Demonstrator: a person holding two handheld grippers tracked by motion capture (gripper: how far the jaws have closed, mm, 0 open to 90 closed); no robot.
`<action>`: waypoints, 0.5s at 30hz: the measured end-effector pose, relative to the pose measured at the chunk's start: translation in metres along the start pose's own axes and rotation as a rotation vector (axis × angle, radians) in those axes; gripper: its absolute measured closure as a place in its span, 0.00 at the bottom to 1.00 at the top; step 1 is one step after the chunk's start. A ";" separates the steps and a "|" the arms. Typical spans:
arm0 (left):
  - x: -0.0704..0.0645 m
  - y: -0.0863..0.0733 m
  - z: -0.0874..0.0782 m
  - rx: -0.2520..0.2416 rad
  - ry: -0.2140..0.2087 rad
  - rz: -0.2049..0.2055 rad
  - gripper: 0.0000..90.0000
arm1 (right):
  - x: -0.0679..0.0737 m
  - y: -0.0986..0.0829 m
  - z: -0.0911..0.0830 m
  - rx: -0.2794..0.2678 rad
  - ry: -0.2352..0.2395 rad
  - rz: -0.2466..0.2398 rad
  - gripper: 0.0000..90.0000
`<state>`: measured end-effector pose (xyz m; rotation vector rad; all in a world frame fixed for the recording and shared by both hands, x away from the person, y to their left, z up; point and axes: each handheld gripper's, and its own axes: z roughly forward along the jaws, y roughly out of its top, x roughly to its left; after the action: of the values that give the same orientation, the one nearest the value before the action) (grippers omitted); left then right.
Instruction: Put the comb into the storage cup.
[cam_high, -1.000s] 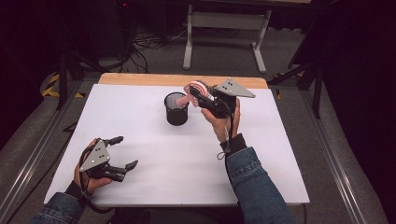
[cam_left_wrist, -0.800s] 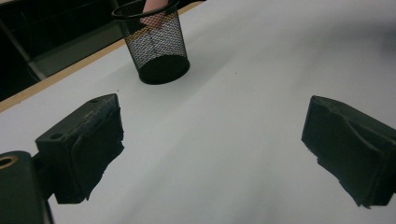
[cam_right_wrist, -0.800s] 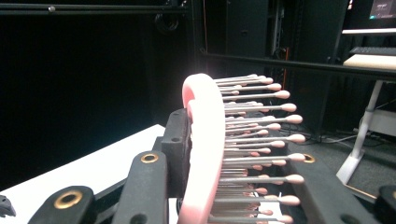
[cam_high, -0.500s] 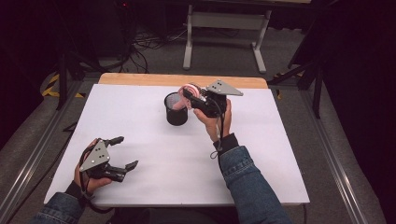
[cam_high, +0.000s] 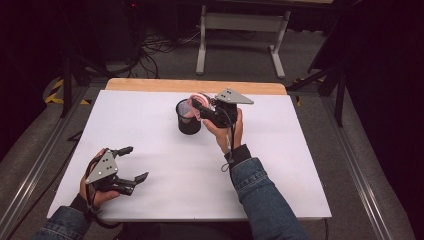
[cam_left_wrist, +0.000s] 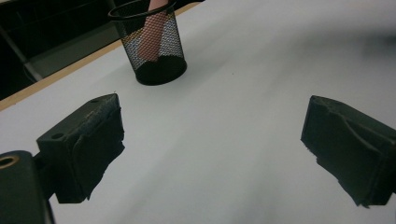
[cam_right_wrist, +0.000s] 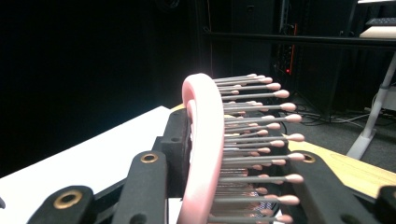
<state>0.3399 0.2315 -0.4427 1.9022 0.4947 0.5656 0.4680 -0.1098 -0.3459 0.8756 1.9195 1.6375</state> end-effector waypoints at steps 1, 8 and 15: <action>0.000 0.000 0.000 0.000 0.000 0.000 0.07 | 0.000 0.000 0.000 0.000 0.000 0.000 0.71; 0.000 0.000 0.000 0.001 -0.002 0.002 0.07 | -0.001 -0.005 0.006 0.012 -0.004 0.015 0.71; 0.000 0.000 0.000 -0.001 -0.003 0.001 0.07 | -0.002 -0.008 0.009 0.015 -0.007 0.029 0.70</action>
<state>0.3398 0.2314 -0.4424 1.9024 0.4910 0.5636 0.4745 -0.1058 -0.3558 0.9183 1.9258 1.6366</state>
